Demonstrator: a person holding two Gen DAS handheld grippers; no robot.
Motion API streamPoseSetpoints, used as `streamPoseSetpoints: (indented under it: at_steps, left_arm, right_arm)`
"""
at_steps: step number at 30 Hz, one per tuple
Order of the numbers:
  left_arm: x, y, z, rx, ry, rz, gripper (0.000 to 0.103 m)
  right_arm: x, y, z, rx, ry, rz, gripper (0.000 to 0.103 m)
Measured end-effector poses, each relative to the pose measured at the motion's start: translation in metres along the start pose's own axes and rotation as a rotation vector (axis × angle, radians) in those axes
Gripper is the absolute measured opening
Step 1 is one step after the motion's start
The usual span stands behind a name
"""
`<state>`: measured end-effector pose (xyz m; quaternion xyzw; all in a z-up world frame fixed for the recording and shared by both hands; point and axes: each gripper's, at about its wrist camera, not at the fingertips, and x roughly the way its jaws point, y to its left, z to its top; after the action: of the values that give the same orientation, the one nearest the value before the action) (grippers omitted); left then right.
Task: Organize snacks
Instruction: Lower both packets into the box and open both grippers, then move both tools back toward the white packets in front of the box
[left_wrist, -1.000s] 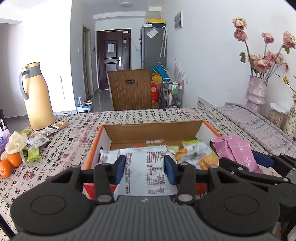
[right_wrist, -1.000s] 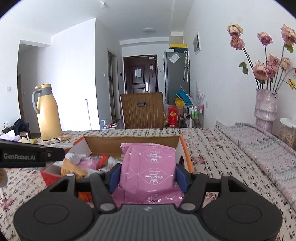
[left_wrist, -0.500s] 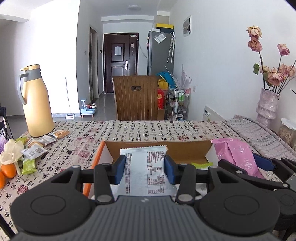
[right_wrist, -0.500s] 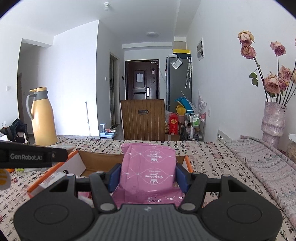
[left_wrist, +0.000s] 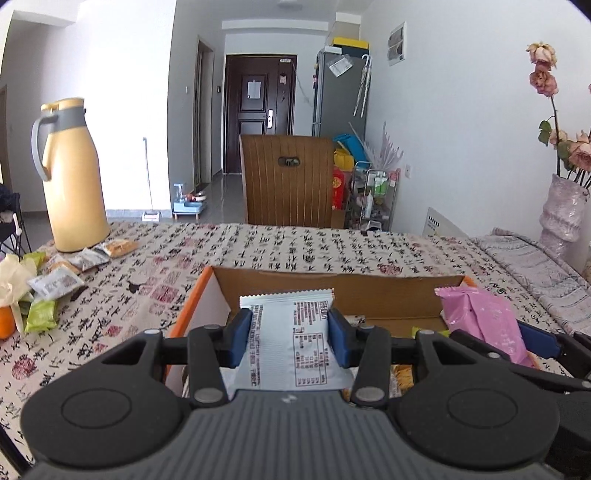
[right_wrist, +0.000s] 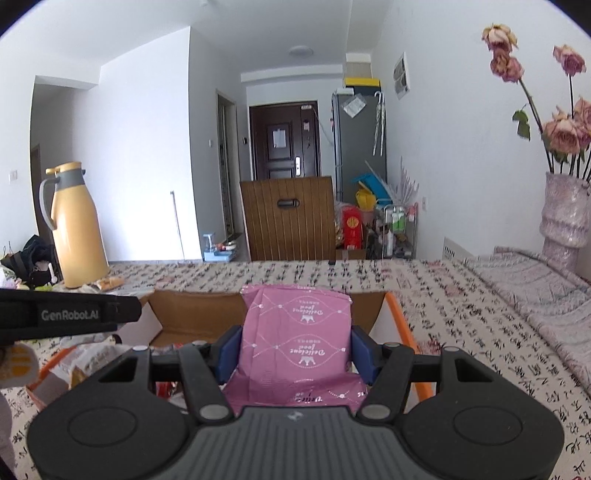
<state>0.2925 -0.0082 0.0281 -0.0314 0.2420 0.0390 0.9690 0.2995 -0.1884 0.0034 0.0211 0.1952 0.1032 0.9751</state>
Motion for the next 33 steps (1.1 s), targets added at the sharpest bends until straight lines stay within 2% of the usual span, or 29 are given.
streamPoseSetpoints:
  at_steps: [5,6,8,9,11,12,13,17,33]
  left_arm:
    - [-0.002,0.005,-0.004,-0.002,0.004,-0.021,0.046]
    - [-0.003,0.005,-0.004,-0.005,0.000,-0.019,0.049]
    - [-0.006,0.006,-0.004,-0.012,-0.011,-0.017,0.068]
    - [-0.008,0.006,-0.004,-0.014,-0.022,-0.006,0.081]
    - [-0.011,0.007,-0.003,-0.016,-0.039,0.000,0.084]
    - [-0.012,0.007,-0.002,-0.021,-0.039,-0.005,0.091]
    - [-0.013,0.008,-0.002,-0.025,-0.044,0.000,0.103]
    - [-0.019,0.007,-0.001,-0.024,-0.063,0.002,0.103]
    - [-0.035,0.002,0.007,-0.016,-0.069,-0.008,0.103]
  right_arm:
    - [0.000,-0.003,-0.004,0.017,0.028,0.010,0.061]
    - [0.000,-0.003,-0.005,0.014,0.031,0.010,0.061]
    - [-0.001,-0.002,-0.005,0.012,0.032,0.012,0.062]
    - [-0.003,-0.002,-0.005,0.016,0.027,0.012,0.064]
    - [-0.006,-0.004,-0.004,0.032,0.019,0.007,0.082]
    - [-0.008,-0.005,-0.004,0.040,0.010,0.001,0.085]
    - [-0.009,-0.006,-0.004,0.046,0.005,-0.002,0.090]
    - [-0.011,-0.011,-0.005,0.075,0.005,-0.013,0.103]
    - [-0.035,-0.020,0.007,0.090,-0.037,-0.056,0.103]
